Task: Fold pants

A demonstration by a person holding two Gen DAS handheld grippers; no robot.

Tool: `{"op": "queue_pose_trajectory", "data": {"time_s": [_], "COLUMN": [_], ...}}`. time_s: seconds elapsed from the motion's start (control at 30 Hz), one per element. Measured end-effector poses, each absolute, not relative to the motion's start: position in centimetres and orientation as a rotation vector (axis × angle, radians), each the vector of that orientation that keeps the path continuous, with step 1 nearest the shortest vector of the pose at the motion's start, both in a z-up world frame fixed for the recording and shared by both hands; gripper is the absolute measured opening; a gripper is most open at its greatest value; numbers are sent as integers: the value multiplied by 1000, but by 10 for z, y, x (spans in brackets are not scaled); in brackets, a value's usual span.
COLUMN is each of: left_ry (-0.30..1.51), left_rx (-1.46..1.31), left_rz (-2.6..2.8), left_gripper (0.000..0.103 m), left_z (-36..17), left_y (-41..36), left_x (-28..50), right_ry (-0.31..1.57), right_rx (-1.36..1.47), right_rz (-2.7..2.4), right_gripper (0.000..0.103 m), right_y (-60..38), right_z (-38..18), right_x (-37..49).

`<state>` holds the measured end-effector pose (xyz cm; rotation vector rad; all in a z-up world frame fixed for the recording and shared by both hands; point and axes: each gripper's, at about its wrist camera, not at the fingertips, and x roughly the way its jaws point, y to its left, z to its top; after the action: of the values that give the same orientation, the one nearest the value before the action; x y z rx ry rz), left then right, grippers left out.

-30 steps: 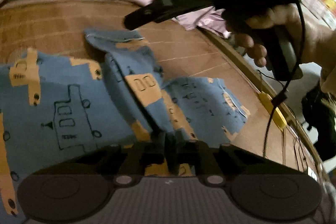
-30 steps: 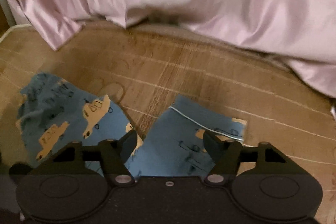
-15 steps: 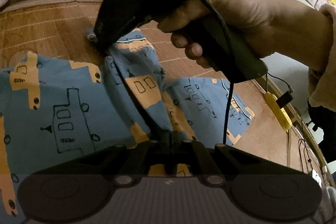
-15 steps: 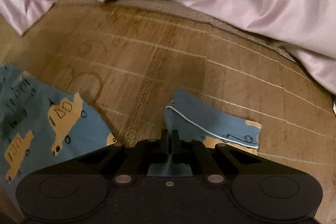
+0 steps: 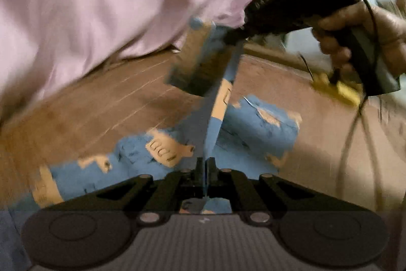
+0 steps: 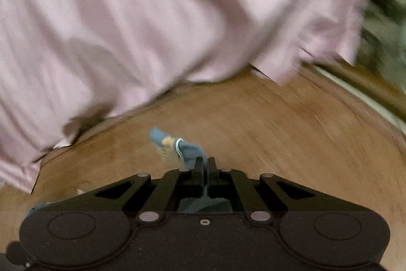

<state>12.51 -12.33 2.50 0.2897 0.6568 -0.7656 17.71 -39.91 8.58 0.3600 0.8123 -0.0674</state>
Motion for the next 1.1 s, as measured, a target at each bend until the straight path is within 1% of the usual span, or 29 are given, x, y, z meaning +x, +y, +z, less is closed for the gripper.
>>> {"op": "queue_pose_trajectory", "data": {"time_s": [0.07,0.17,0.2,0.23,0.3,0.37,0.4,0.43,0.47,0.5,0.53,0.57,0.7,0.87,0.97,1.03,1.1], "left_ry": [655,696,707,716,752,791,804,825,844,862,862,845,849,898,924,926,907], "left_rx": [399,486,510,531,540,511,487,450,408,358,321,290,165,1,-49,-61,-38], "left_rz": [-800,-840,-846,-848,-860,-883,-895,-912,-929,-954,-969,-975,-965,-934,-908,-895,-898], "left_gripper": [0,0,0,0,1,2,4,10,26,36,57,63,63,63,63,63,63], "left_z": [18,0,-5,-10,-18,-22,-21,-19,-16,-13,-9,-4,11,16,9,4,1], "left_y": [-136,-145,-147,-148,-145,-140,-137,-133,-129,-123,-118,-113,-110,-136,-158,-172,-189], "left_x": [112,101,99,98,99,106,113,118,124,129,133,136,165,228,261,275,284], "right_ry": [825,857,863,871,878,890,894,900,903,904,907,900,837,748,705,692,695], "right_rx": [397,485,498,510,505,429,383,326,255,188,112,33,-249,-473,-562,-598,-615], "right_rz": [-155,-223,-235,-248,-257,-249,-241,-234,-225,-217,-213,-209,-135,12,61,95,118], "right_gripper": [1,2,4,11,18,24,38,55,61,63,63,63,63,63,58,51,49], "right_y": [-409,-414,-414,-416,-414,-411,-405,-401,-396,-392,-386,-379,-351,-320,-312,-310,-306], "right_z": [61,30,24,19,16,17,19,21,23,24,26,27,27,14,4,-2,-6], "right_x": [147,119,115,110,107,107,105,103,101,97,95,92,89,83,82,82,83]}}
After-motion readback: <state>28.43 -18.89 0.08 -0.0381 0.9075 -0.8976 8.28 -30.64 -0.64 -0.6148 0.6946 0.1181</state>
